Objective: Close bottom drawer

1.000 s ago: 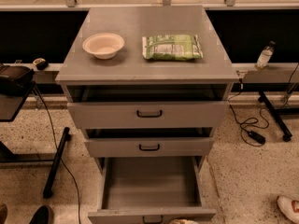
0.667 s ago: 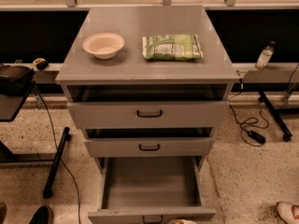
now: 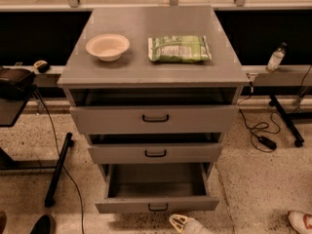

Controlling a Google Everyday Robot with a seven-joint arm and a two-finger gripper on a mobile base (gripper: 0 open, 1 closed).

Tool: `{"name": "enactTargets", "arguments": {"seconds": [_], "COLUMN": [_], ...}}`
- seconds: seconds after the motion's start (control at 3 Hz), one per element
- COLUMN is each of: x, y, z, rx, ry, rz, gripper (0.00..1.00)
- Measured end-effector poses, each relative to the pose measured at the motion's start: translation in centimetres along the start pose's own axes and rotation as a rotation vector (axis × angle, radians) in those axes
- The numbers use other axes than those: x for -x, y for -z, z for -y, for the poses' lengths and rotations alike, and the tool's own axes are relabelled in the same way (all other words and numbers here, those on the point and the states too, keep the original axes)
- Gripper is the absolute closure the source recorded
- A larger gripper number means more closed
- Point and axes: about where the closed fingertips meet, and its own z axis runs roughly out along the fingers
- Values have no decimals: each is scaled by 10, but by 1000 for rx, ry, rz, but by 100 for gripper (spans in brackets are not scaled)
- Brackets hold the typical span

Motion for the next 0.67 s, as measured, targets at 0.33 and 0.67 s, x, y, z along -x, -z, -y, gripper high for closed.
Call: {"name": "enactTargets", "arguments": {"seconds": [0.33, 0.67], "x": [26, 35], "y": [-47, -66], "z": [35, 48], "rx": [-44, -61], "ry": [50, 50], "rz": [70, 97], "gripper": [100, 100]}}
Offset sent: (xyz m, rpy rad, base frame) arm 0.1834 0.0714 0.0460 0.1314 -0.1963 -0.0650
